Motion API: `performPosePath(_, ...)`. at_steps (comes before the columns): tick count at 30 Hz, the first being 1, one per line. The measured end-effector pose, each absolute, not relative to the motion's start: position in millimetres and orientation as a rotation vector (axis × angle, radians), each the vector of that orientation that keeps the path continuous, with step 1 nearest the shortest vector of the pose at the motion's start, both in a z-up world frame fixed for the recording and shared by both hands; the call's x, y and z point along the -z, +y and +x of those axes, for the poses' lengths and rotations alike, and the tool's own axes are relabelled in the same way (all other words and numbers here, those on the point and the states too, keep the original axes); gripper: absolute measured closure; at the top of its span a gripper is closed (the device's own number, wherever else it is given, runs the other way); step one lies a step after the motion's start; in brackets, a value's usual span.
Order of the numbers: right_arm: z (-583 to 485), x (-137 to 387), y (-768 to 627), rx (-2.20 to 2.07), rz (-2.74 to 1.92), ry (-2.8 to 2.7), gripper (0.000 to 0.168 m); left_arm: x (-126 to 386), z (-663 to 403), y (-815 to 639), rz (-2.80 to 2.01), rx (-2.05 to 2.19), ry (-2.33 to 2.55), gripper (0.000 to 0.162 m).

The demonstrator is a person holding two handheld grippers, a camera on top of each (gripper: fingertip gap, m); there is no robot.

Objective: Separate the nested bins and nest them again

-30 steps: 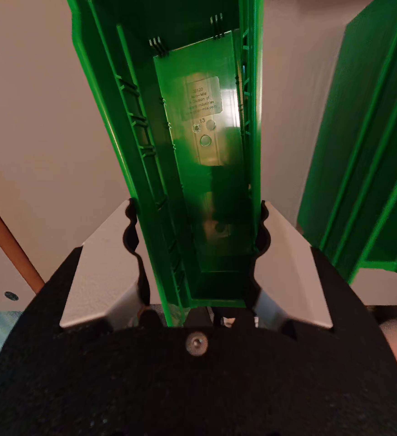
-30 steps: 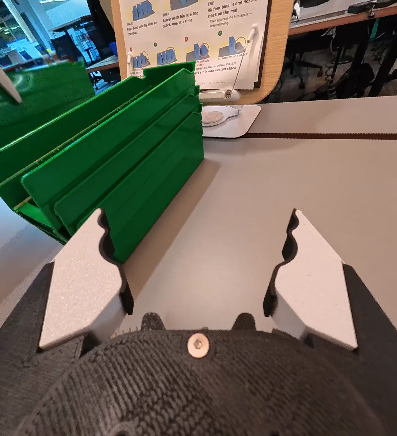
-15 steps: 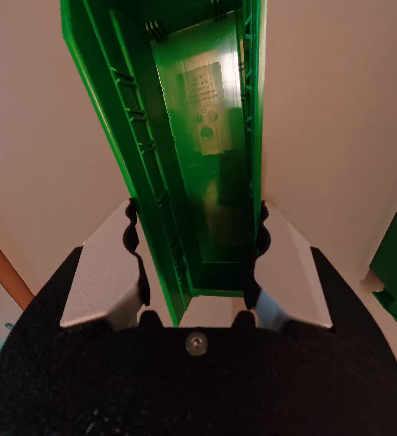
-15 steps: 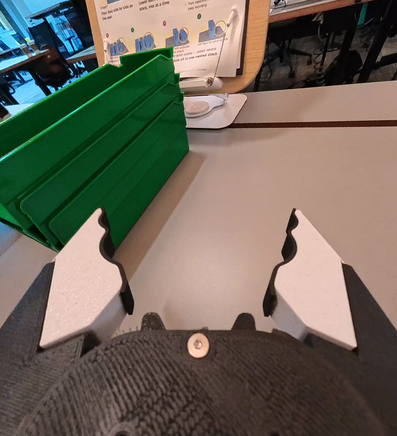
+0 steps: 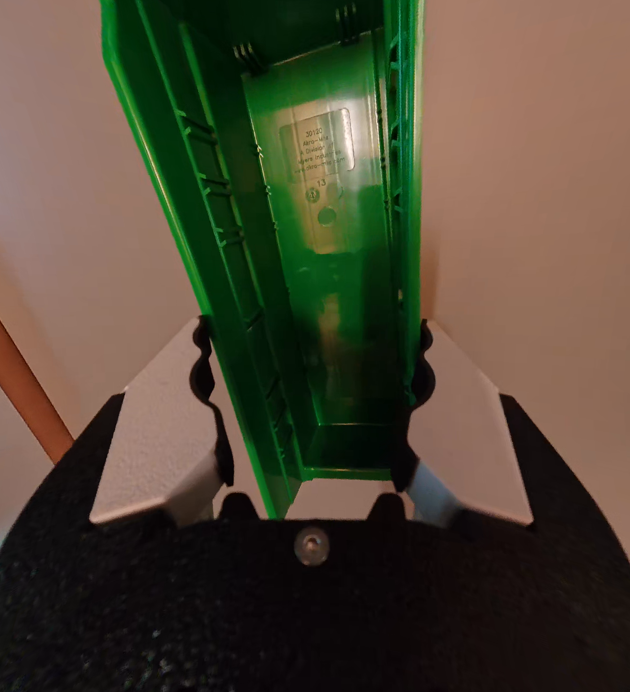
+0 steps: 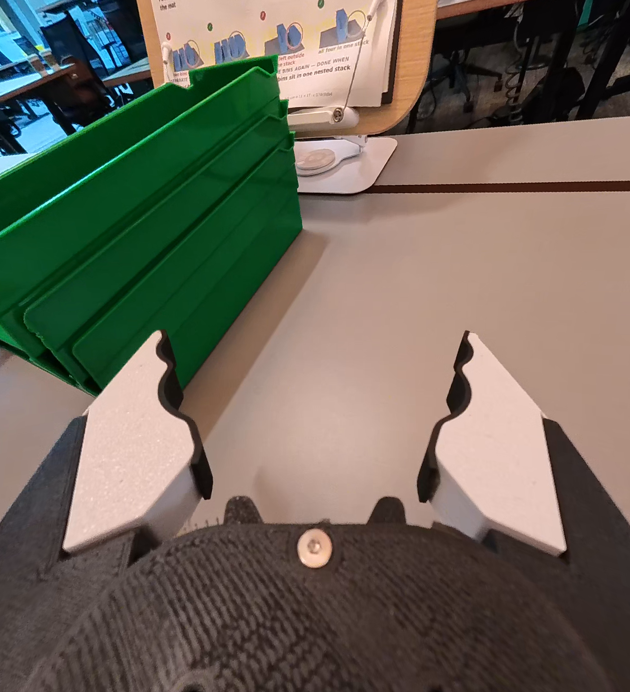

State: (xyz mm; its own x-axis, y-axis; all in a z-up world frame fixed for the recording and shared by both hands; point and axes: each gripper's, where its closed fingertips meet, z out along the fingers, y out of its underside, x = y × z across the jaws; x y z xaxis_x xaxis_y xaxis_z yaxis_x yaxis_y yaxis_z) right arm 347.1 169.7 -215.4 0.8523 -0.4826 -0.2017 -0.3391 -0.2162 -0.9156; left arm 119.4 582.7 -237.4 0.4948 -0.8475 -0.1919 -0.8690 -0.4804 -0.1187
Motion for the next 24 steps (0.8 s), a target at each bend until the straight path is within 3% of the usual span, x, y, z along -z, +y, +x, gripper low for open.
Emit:
performPosePath(8,342.0,208.3,170.9,0.2,-1.846,0.572,0.023,239.4,120.1,585.8,-2.496,-0.078,1.452,0.043)
performPosePath(20,309.4,150.1,171.6,0.154,-1.735,0.508,0.021,238.4,109.4,591.3,-2.464,-0.023,1.429,0.041)
performPosePath(24,302.2,138.9,183.2,0.12,-1.732,0.543,0.02,211.7,116.3,592.0,-2.383,0.047,1.331,0.046)
